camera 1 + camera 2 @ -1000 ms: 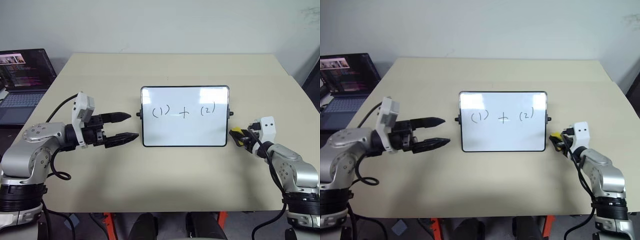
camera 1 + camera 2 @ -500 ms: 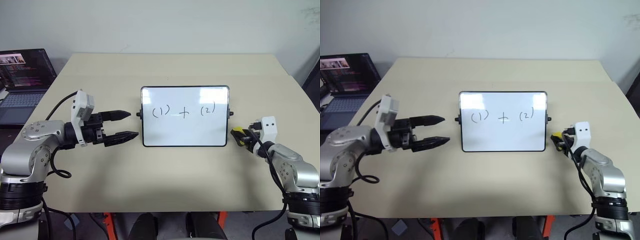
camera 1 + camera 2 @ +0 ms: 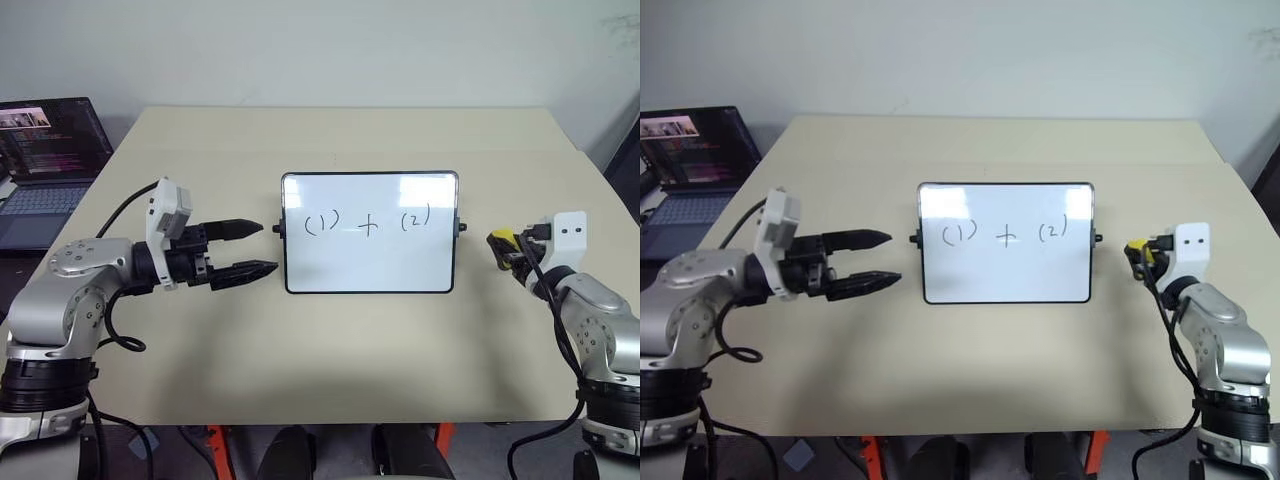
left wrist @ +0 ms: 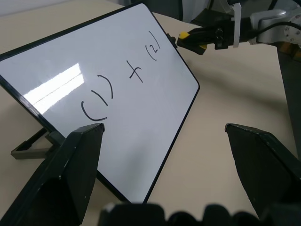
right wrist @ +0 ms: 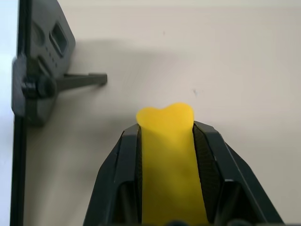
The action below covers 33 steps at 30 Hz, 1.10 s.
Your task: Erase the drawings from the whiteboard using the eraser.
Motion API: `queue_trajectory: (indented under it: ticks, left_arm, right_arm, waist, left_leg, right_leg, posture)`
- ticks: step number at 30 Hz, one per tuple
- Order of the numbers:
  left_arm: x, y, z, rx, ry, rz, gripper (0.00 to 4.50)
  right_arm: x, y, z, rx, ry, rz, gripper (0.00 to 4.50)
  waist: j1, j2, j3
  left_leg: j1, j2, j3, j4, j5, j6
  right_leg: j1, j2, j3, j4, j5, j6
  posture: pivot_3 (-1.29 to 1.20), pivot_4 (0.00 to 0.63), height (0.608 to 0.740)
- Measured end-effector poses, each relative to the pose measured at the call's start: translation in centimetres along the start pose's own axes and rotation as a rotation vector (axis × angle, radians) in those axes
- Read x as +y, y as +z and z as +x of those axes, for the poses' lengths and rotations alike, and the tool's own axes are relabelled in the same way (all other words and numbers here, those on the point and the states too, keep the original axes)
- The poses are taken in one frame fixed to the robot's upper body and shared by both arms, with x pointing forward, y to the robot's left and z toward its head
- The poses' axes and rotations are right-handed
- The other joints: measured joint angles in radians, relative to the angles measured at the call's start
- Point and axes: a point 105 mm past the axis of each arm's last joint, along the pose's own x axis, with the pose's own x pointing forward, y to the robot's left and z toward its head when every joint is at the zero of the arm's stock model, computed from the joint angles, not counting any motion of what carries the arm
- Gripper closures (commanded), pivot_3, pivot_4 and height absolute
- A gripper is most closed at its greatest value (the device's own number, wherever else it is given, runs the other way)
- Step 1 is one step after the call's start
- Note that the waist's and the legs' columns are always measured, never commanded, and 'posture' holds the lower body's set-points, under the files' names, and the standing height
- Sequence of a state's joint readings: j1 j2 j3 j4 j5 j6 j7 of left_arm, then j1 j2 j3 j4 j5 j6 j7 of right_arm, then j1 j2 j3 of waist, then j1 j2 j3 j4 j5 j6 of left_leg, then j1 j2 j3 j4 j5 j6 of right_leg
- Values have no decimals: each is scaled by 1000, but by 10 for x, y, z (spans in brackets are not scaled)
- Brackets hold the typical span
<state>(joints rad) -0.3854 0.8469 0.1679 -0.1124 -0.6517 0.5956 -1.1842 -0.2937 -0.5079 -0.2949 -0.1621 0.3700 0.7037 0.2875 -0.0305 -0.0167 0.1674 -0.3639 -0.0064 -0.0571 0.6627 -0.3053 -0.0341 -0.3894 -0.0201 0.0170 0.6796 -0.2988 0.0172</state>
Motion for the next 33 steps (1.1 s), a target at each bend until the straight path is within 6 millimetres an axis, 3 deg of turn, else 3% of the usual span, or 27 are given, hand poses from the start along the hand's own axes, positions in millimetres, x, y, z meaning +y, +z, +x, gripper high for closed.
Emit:
queue_trajectory:
  ticks: [16, 23, 33]
  left_arm:
    - [0, -1, 1, 4, -5, 11, 0]
    - [0, 1, 2, 4, -10, 19, 0]
    - [1, 0, 2, 6, -7, 16, 0]
  right_arm:
    - [9, 35, 0, -110, -13, -47, 3323]
    - [39, 53, 5, -176, 70, -65, 3323]
    - [69, 61, 10, -230, 166, -88, 3323]
  waist:
    - [0, 0, 0]
    - [0, 0, 0]
    - [-1, 0, 0]
  left_leg:
    - [0, 0, 0, 0, 0, 0]
    - [-1, 0, 0, 0, 0, 0]
    - [0, 0, 0, 0, 0, 0]
  right_leg:
    - [0, 0, 0, 0, 0, 0]
    - [0, 0, 0, 0, 0, 0]
    - [0, 0, 0, 0, 0, 0]
  posture:
    - [0, 150, 740]
    - [0, 150, 740]
    - [0, 150, 740]
